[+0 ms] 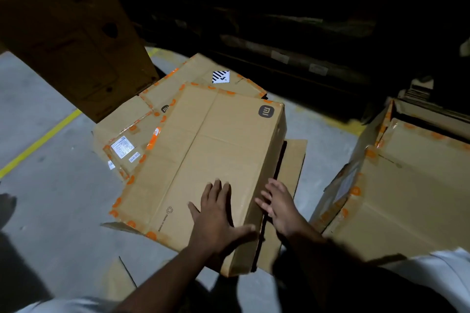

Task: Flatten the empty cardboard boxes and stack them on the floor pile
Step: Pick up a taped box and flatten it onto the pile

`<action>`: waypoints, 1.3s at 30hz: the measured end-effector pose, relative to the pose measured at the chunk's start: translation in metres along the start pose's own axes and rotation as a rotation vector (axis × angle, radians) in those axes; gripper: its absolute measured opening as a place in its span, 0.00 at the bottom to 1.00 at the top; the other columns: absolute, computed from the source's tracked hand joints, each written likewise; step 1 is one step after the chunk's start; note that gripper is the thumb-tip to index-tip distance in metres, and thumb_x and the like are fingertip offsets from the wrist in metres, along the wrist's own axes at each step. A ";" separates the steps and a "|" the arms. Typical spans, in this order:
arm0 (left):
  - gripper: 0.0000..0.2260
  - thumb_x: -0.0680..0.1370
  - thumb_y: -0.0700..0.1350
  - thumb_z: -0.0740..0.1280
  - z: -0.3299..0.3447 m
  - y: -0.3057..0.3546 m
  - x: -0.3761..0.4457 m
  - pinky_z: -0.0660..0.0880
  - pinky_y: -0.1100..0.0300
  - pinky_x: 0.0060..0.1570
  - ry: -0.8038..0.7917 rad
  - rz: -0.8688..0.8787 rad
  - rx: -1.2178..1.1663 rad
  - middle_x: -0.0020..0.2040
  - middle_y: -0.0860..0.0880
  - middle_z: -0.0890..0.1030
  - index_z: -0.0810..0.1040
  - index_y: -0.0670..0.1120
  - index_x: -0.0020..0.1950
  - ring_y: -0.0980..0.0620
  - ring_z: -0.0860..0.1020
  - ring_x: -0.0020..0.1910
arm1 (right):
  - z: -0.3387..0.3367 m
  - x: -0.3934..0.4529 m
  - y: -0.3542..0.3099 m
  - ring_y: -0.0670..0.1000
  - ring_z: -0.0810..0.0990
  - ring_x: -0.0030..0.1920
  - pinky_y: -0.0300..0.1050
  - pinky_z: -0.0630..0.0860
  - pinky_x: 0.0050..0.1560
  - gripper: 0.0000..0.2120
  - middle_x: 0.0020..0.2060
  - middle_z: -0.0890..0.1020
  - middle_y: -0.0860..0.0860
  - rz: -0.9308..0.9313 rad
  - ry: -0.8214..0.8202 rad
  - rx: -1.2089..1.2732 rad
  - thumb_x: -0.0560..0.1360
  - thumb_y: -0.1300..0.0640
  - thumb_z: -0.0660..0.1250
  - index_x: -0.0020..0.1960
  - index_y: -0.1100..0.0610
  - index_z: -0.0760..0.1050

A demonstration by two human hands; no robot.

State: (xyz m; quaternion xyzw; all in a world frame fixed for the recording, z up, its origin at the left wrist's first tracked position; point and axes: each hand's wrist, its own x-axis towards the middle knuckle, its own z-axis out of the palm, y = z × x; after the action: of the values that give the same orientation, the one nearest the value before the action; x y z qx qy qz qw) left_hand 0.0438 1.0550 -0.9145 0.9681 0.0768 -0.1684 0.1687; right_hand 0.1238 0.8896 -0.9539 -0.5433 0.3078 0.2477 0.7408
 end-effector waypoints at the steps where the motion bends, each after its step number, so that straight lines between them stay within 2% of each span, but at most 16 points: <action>1: 0.57 0.64 0.79 0.62 0.002 -0.003 -0.002 0.47 0.28 0.73 -0.021 -0.015 0.065 0.83 0.52 0.39 0.44 0.53 0.83 0.51 0.39 0.81 | -0.002 0.004 0.007 0.54 0.71 0.67 0.52 0.78 0.58 0.14 0.74 0.67 0.55 0.050 0.011 -0.033 0.85 0.53 0.58 0.69 0.54 0.69; 3: 0.57 0.65 0.78 0.64 0.007 -0.012 -0.004 0.46 0.26 0.72 -0.025 -0.052 0.131 0.82 0.52 0.36 0.41 0.52 0.83 0.51 0.36 0.81 | -0.011 0.019 0.031 0.57 0.69 0.71 0.56 0.72 0.68 0.27 0.75 0.66 0.54 0.184 0.015 -0.135 0.83 0.42 0.58 0.76 0.56 0.64; 6: 0.58 0.64 0.78 0.63 0.009 -0.018 -0.004 0.44 0.25 0.71 0.002 -0.076 0.121 0.82 0.53 0.35 0.40 0.52 0.83 0.51 0.34 0.80 | -0.025 0.039 0.064 0.62 0.73 0.68 0.60 0.70 0.69 0.49 0.72 0.72 0.58 0.336 0.102 -0.345 0.71 0.22 0.53 0.77 0.58 0.64; 10: 0.58 0.64 0.78 0.63 0.007 -0.014 0.000 0.42 0.25 0.71 0.003 -0.073 0.123 0.81 0.53 0.34 0.39 0.52 0.82 0.51 0.33 0.80 | -0.041 0.073 0.092 0.62 0.74 0.67 0.60 0.71 0.68 0.70 0.71 0.73 0.58 0.378 0.150 -0.345 0.46 0.12 0.57 0.74 0.57 0.68; 15: 0.50 0.70 0.71 0.67 -0.004 -0.021 0.012 0.42 0.28 0.73 0.062 -0.007 -0.023 0.83 0.53 0.42 0.47 0.54 0.83 0.51 0.37 0.81 | -0.029 0.034 0.048 0.61 0.78 0.59 0.59 0.74 0.65 0.49 0.57 0.80 0.58 0.086 0.282 -0.422 0.64 0.19 0.60 0.66 0.59 0.73; 18: 0.34 0.77 0.62 0.67 -0.011 -0.018 0.013 0.49 0.32 0.74 0.166 0.071 -0.084 0.80 0.50 0.56 0.61 0.54 0.80 0.50 0.49 0.80 | -0.022 0.005 0.013 0.60 0.75 0.67 0.56 0.70 0.69 0.39 0.67 0.77 0.57 -0.135 0.337 -0.461 0.73 0.31 0.66 0.72 0.59 0.70; 20: 0.27 0.80 0.58 0.63 -0.014 -0.011 0.011 0.53 0.35 0.75 0.223 0.117 -0.073 0.78 0.49 0.63 0.65 0.51 0.78 0.49 0.55 0.79 | -0.014 -0.011 -0.018 0.57 0.76 0.66 0.52 0.73 0.66 0.35 0.65 0.78 0.55 -0.305 0.285 -0.441 0.73 0.36 0.70 0.71 0.59 0.72; 23: 0.35 0.79 0.68 0.49 -0.024 -0.005 0.000 0.48 0.39 0.78 0.120 0.276 -0.096 0.81 0.50 0.58 0.60 0.49 0.81 0.53 0.51 0.81 | 0.009 -0.043 -0.077 0.50 0.79 0.49 0.43 0.73 0.48 0.13 0.51 0.82 0.48 -0.506 0.098 -0.577 0.80 0.51 0.66 0.62 0.55 0.75; 25: 0.40 0.78 0.73 0.46 -0.028 -0.002 -0.015 0.46 0.44 0.79 0.034 0.436 -0.129 0.83 0.51 0.52 0.51 0.48 0.83 0.57 0.47 0.81 | 0.026 -0.060 -0.107 0.51 0.76 0.40 0.45 0.70 0.40 0.05 0.42 0.79 0.49 -0.558 0.021 -0.694 0.81 0.57 0.60 0.55 0.54 0.74; 27: 0.46 0.76 0.75 0.52 -0.031 0.001 -0.035 0.43 0.48 0.80 0.067 0.535 -0.108 0.83 0.50 0.47 0.44 0.47 0.83 0.56 0.44 0.81 | 0.039 -0.073 -0.121 0.52 0.77 0.39 0.45 0.70 0.38 0.06 0.41 0.79 0.50 -0.578 0.008 -0.667 0.80 0.58 0.59 0.53 0.54 0.74; 29: 0.50 0.75 0.73 0.62 -0.031 -0.003 -0.044 0.41 0.51 0.80 0.179 0.545 -0.067 0.83 0.48 0.47 0.44 0.44 0.83 0.52 0.46 0.82 | 0.053 -0.081 -0.125 0.50 0.75 0.38 0.44 0.68 0.36 0.06 0.40 0.79 0.48 -0.608 0.005 -0.643 0.79 0.58 0.59 0.52 0.53 0.74; 31: 0.40 0.75 0.54 0.66 -0.033 -0.011 -0.045 0.47 0.56 0.79 0.363 0.467 -0.149 0.81 0.50 0.55 0.53 0.43 0.82 0.46 0.57 0.80 | 0.069 -0.091 -0.127 0.50 0.78 0.40 0.44 0.71 0.38 0.09 0.42 0.80 0.46 -0.616 -0.107 -0.607 0.79 0.56 0.60 0.57 0.51 0.75; 33: 0.29 0.74 0.42 0.65 -0.046 -0.007 -0.047 0.58 0.61 0.74 0.564 0.171 -0.478 0.73 0.50 0.70 0.68 0.44 0.76 0.43 0.71 0.73 | 0.080 -0.100 -0.130 0.52 0.83 0.49 0.48 0.79 0.45 0.13 0.51 0.84 0.48 -0.513 -0.349 -0.369 0.83 0.53 0.59 0.65 0.50 0.74; 34: 0.22 0.79 0.44 0.65 -0.059 0.000 -0.045 0.64 0.62 0.69 0.651 -0.039 -0.692 0.68 0.48 0.75 0.71 0.44 0.73 0.42 0.74 0.70 | 0.081 -0.100 -0.129 0.52 0.83 0.55 0.50 0.81 0.51 0.15 0.57 0.83 0.50 -0.461 -0.440 -0.260 0.84 0.51 0.58 0.68 0.51 0.72; 36: 0.24 0.82 0.54 0.65 -0.086 0.010 -0.036 0.66 0.63 0.62 0.768 -0.379 -1.051 0.61 0.46 0.78 0.74 0.38 0.70 0.44 0.76 0.66 | 0.079 -0.095 -0.124 0.50 0.82 0.59 0.49 0.81 0.57 0.18 0.61 0.82 0.52 -0.457 -0.473 -0.280 0.85 0.50 0.56 0.71 0.55 0.71; 39: 0.27 0.80 0.60 0.64 -0.103 -0.010 -0.012 0.66 0.63 0.60 0.855 -0.510 -1.301 0.60 0.50 0.75 0.72 0.42 0.71 0.50 0.74 0.61 | 0.071 -0.071 -0.100 0.48 0.79 0.61 0.44 0.79 0.58 0.16 0.62 0.80 0.51 -0.448 -0.354 -0.472 0.84 0.53 0.59 0.70 0.54 0.73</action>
State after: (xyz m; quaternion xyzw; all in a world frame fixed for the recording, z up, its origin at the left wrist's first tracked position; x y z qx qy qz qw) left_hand 0.0613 1.0995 -0.8214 0.6099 0.4345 0.2605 0.6094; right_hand 0.1586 0.9263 -0.8218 -0.7017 -0.0171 0.2337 0.6729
